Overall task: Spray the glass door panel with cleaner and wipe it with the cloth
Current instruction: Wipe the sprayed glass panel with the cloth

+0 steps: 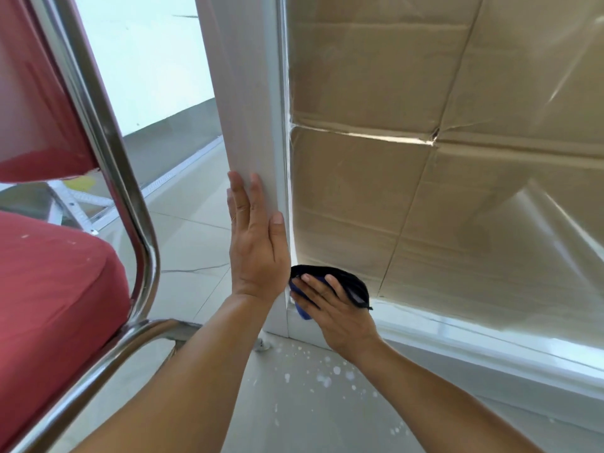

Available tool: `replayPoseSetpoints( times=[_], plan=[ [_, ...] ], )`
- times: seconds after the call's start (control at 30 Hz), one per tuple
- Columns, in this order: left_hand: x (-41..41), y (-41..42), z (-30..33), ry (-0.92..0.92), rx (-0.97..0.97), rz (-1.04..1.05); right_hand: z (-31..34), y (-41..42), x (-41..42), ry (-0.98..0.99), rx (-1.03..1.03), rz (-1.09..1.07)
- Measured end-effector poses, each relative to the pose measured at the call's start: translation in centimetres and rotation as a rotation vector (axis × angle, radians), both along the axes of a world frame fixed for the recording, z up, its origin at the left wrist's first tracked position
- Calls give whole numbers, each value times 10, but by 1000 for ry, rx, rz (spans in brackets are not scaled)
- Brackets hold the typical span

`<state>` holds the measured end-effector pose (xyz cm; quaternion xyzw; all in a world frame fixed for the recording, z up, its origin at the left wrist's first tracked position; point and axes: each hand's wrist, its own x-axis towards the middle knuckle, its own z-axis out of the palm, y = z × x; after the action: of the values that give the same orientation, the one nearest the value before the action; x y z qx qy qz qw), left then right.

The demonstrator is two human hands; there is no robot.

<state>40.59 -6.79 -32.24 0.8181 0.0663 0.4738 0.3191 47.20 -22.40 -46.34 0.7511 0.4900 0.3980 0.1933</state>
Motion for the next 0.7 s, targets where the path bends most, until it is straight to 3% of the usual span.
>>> replayPoseSetpoints(
  times=[0.2,0.53,0.7],
  plan=[
    [7,-3,6,-26,59,113,46,-9,7,-55,30,6],
    [14,-9,84,-301,80,68,232,12,26,-170,399,138],
    [13,-20,125,-301,112,-34,328,-2,32,-249,714,13]
  ],
)
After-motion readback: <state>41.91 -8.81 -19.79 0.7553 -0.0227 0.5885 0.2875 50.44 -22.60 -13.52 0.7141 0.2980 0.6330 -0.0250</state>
